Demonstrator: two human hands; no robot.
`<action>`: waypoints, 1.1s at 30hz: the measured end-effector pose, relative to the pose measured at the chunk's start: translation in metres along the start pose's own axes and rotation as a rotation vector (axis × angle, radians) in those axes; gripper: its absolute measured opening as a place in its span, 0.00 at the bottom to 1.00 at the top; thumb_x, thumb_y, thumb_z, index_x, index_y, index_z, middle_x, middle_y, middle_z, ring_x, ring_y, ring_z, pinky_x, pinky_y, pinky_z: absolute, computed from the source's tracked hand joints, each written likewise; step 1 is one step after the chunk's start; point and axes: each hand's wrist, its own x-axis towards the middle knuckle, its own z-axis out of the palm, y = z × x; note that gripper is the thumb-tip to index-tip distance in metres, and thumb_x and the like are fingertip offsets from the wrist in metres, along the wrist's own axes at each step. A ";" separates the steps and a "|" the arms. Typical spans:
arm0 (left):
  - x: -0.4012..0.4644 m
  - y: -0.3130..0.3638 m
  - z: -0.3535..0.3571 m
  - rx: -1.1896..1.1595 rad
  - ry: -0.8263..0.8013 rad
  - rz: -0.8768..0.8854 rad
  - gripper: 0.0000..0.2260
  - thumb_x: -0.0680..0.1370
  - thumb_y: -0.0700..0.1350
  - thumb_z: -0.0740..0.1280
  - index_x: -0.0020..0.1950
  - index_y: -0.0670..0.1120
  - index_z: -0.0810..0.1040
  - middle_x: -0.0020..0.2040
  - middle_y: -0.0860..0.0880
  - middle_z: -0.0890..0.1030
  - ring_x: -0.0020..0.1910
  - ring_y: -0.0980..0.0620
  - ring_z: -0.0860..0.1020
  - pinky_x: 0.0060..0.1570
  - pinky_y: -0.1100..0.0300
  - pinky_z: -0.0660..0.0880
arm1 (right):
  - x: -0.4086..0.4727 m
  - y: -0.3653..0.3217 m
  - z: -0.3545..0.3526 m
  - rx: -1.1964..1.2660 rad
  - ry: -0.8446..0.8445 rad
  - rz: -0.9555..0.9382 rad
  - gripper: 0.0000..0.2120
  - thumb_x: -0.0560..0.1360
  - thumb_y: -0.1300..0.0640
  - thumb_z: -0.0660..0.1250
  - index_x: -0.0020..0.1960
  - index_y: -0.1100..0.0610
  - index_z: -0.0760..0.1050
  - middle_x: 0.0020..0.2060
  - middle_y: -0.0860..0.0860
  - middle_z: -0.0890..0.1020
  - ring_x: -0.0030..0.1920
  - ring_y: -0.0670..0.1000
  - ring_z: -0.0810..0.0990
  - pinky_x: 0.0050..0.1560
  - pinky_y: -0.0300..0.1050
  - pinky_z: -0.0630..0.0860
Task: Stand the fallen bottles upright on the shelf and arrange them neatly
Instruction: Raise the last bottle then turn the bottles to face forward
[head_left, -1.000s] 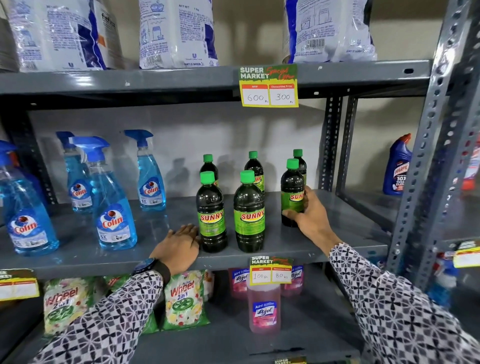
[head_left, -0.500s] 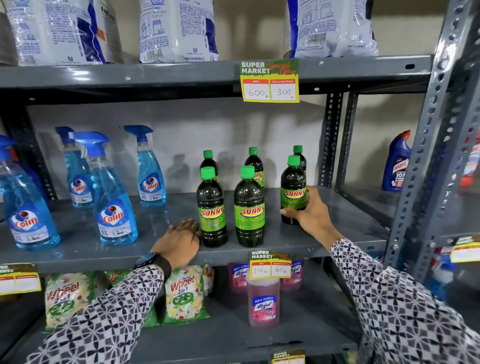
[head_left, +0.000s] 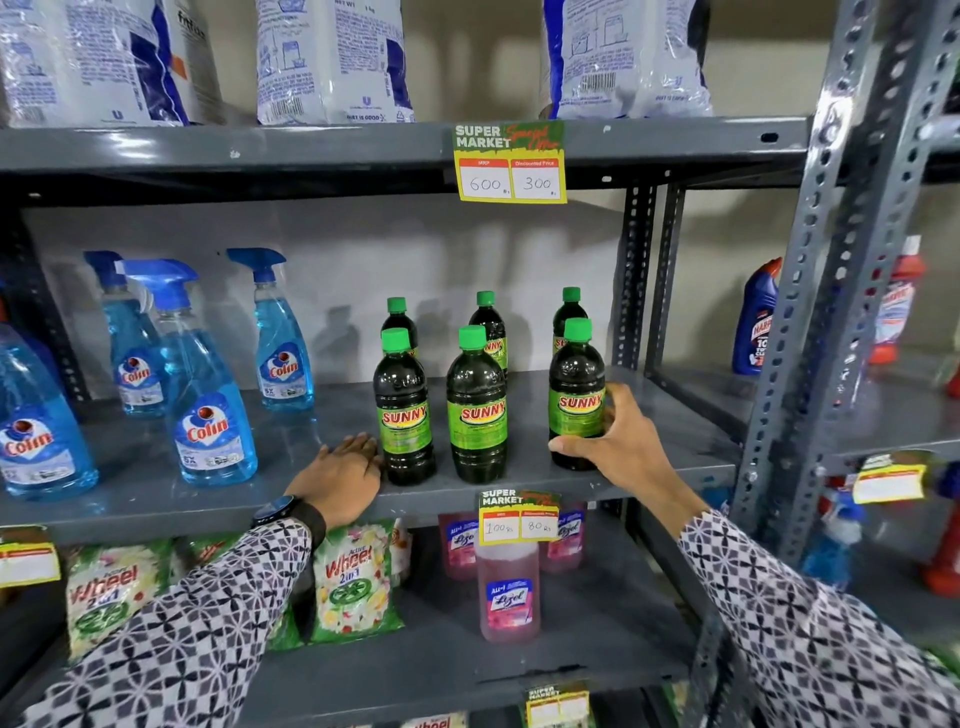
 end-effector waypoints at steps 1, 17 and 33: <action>-0.001 0.001 -0.001 -0.002 0.003 0.004 0.25 0.86 0.52 0.47 0.83 0.48 0.55 0.84 0.46 0.56 0.83 0.48 0.54 0.82 0.47 0.47 | -0.001 0.000 0.000 0.002 0.005 0.003 0.43 0.64 0.52 0.87 0.71 0.52 0.68 0.53 0.43 0.80 0.55 0.48 0.80 0.56 0.40 0.73; -0.035 0.000 -0.023 -1.018 0.321 -0.028 0.21 0.79 0.40 0.71 0.72 0.47 0.77 0.60 0.52 0.84 0.57 0.60 0.81 0.67 0.54 0.77 | -0.072 -0.056 0.078 -0.029 0.276 -0.401 0.04 0.79 0.59 0.73 0.53 0.56 0.84 0.45 0.49 0.86 0.44 0.46 0.84 0.48 0.52 0.84; -0.035 -0.001 -0.036 -1.077 0.126 0.161 0.28 0.79 0.38 0.70 0.77 0.50 0.65 0.63 0.56 0.77 0.55 0.71 0.77 0.49 0.77 0.75 | -0.071 -0.087 0.187 -0.038 0.039 -0.219 0.28 0.79 0.65 0.71 0.77 0.53 0.72 0.65 0.50 0.81 0.64 0.51 0.81 0.67 0.55 0.79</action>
